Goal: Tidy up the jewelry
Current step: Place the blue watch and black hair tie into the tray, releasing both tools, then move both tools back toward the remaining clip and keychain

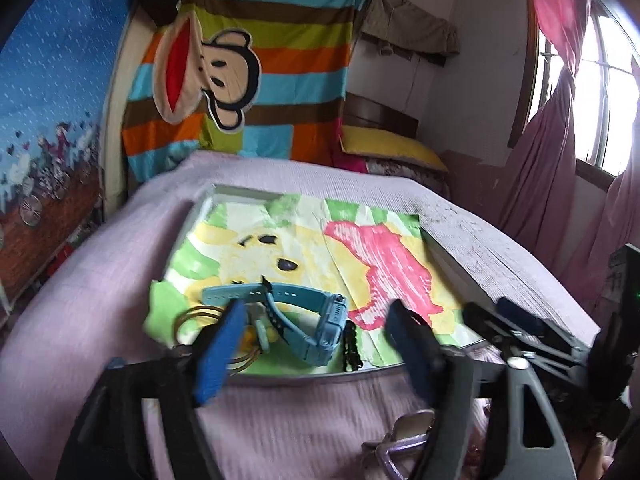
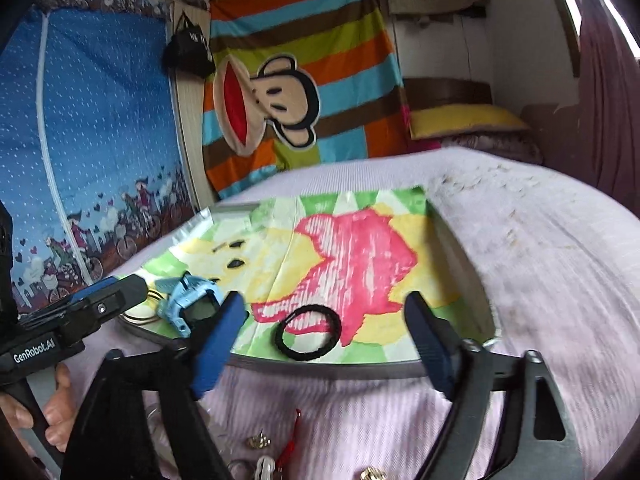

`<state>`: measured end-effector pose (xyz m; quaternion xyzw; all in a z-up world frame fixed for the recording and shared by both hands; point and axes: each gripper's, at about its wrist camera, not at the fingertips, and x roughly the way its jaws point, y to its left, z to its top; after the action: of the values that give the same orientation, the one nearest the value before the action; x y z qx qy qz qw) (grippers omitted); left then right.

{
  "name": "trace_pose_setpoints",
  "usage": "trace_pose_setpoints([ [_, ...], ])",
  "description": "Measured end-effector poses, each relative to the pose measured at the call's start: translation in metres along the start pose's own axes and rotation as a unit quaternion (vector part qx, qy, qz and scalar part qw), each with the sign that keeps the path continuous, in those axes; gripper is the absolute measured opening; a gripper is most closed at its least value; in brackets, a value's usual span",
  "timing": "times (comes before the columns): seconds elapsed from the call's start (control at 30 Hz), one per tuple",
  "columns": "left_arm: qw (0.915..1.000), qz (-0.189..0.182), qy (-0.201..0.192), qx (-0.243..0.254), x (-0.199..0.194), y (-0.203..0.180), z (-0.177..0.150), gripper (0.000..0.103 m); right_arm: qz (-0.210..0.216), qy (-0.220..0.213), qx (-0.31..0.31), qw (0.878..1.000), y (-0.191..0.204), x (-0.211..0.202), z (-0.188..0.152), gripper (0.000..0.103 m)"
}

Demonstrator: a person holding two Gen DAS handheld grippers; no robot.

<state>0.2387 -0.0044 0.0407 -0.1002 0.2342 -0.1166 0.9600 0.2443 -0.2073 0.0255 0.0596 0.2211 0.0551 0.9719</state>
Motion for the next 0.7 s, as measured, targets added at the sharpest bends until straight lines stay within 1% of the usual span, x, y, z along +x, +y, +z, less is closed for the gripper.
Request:
trace_pose_setpoints([
  [0.03,0.9999,0.007,-0.012,0.002,-0.007,-0.001,-0.002,0.088,0.000,-0.008,-0.003,1.000,0.000,-0.006,0.000,0.090],
  [0.07,0.9997,0.012,-0.020,0.004,-0.012,-0.002,-0.002,0.093,-0.002,-0.017,-0.008,1.000,0.000,-0.014,0.000,0.094],
  [0.1,0.9995,0.017,-0.026,0.006,-0.017,-0.003,-0.003,0.097,-0.003,-0.027,-0.013,1.000,0.001,-0.023,0.000,0.094],
  [0.13,0.9992,0.022,-0.033,0.007,-0.022,-0.004,-0.004,0.100,-0.004,-0.033,-0.015,0.999,0.001,-0.029,0.000,0.095],
  [0.2,0.9985,0.027,-0.046,0.006,-0.032,-0.005,-0.006,0.103,-0.004,-0.044,-0.015,0.999,0.002,-0.042,0.000,0.100],
  [0.23,0.9982,0.028,-0.053,0.006,-0.037,-0.005,-0.006,0.103,-0.005,-0.051,-0.013,0.999,0.001,-0.049,-0.001,0.102],
  [0.33,0.9972,0.032,-0.067,0.011,-0.052,-0.007,-0.009,0.103,-0.006,-0.072,-0.012,0.997,0.002,-0.069,-0.004,0.102],
  [0.47,0.9954,0.042,-0.081,0.029,-0.070,-0.011,-0.016,0.103,-0.010,-0.093,-0.023,0.995,0.005,-0.090,-0.011,0.102],
  [0.6,0.9948,0.044,-0.081,0.044,-0.080,-0.014,-0.024,0.103,-0.008,-0.108,-0.034,0.994,0.008,-0.109,-0.021,0.102],
  [0.7,0.9950,0.040,-0.079,0.046,-0.087,-0.014,-0.031,0.103,-0.005,-0.110,-0.043,0.993,0.010,-0.120,-0.028,0.102],
])
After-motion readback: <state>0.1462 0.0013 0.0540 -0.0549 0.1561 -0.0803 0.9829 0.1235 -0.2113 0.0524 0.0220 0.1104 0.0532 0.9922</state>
